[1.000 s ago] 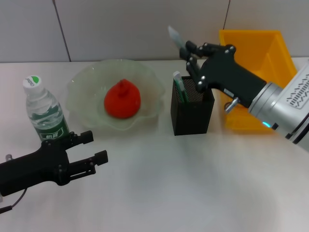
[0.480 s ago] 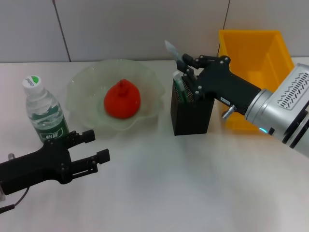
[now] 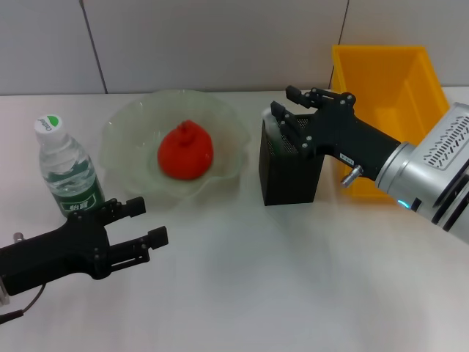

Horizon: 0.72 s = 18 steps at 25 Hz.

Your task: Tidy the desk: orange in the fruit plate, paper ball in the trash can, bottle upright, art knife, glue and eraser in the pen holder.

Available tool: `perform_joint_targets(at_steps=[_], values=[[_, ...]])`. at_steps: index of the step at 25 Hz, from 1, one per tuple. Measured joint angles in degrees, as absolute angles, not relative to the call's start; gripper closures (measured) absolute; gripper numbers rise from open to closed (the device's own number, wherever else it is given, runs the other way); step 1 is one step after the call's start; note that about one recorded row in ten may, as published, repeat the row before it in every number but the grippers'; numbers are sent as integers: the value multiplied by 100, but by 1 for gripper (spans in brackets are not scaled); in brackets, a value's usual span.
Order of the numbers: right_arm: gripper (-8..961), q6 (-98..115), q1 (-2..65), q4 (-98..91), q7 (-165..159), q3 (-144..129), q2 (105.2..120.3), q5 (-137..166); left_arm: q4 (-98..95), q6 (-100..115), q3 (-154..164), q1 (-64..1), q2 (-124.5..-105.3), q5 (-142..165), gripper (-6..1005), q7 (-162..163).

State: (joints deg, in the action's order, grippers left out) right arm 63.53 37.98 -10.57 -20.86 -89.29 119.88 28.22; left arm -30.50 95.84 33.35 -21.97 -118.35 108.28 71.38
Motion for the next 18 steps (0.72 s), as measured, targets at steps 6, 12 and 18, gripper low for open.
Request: perform_joint_targets(at_steps=[6, 12, 18], values=[[578, 6307, 3803, -1062, -2162, -8918, 11988, 2821, -3003, 9584, 3340, -2193, -11838, 10828, 197, 7134], [441, 6345, 3687, -1222, -2709, -8934, 11930, 2845, -2971, 9609, 3321, -2171, -11835, 10826, 197, 7028], [410, 6423, 2564, -2855, -4647, -8917, 11609, 3978, -2986, 9698, 3353, -2182, -11814, 10819, 197, 6969]])
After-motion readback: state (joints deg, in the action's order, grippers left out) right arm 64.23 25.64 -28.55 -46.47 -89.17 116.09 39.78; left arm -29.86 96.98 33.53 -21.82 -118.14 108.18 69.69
